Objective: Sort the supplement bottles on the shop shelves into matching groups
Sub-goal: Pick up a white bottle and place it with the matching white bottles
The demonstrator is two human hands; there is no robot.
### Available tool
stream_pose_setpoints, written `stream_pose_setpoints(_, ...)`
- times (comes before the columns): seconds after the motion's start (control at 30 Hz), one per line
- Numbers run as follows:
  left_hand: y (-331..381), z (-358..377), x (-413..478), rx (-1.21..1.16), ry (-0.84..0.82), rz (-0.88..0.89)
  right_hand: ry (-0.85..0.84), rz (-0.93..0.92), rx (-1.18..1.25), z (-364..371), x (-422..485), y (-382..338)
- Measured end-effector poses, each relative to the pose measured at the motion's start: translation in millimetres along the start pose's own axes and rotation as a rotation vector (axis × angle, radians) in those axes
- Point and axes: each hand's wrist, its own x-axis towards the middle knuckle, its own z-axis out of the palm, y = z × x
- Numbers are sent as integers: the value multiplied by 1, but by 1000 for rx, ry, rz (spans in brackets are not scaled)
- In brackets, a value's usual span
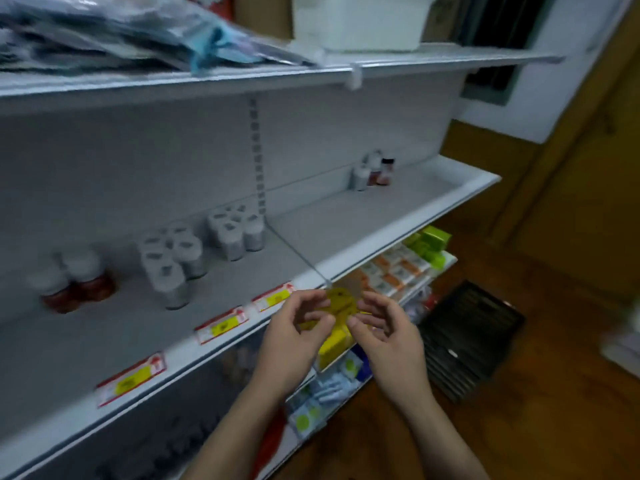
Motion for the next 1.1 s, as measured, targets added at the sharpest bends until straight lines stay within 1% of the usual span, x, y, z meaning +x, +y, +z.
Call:
stream_pose_setpoints(0.13,0,64,29,-1,-105,-9,137,22,-12,-60,19,8)
stream_pose_setpoints(0.23,-4,97,54,1,-161,-37,196,57,-18,-88,40,17)
stream_pose_setpoints(0.43,-25,155,132,-20,-142,-58,216,81,-72,-135,121,44)
stream_pose_setpoints(0.5,-32,174,169,-19,-129,-72,185,94,-101,-148,161,53)
stream_pose_setpoints(0.63,-37,203,237,-3,-46,-80,101,143,-126,-165,245,64)
stream_pose_setpoints(0.73,-37,217,284,21,12,-94,60,131,-115,-171,302,72)
stream_pose_setpoints(0.83,-43,225,321,61,115,-108,-31,131,-84,-177,344,81)
stream_pose_setpoints(0.9,-48,228,343,113,195,-116,-112,172,-24,-179,372,91)
stream_pose_setpoints(1.0,-58,234,382,187,296,-178,-203,194,27,-182,426,104)
stream_pose_setpoints(1.1,-63,245,421,218,376,-272,-301,186,-56,-182,479,109)
